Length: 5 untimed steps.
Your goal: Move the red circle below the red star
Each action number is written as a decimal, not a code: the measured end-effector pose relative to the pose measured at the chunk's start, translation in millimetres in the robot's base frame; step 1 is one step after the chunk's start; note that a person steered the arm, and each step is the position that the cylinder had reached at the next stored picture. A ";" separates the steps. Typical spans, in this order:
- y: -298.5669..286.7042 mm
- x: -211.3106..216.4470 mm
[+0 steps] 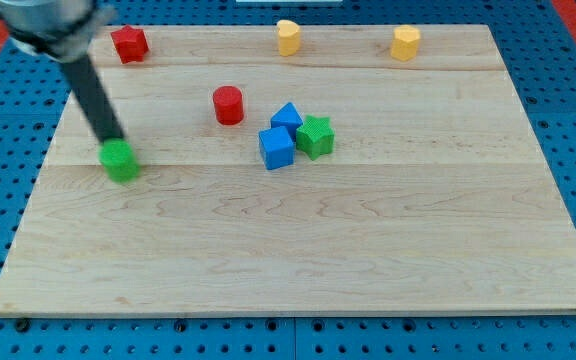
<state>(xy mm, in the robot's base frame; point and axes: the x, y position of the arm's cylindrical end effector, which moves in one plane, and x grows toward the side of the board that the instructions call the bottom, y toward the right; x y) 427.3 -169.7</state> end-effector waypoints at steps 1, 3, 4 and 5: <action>67.0 -14.8; 120.7 -69.8; 69.4 -87.5; 19.1 -53.7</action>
<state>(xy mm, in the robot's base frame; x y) 373.6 -150.6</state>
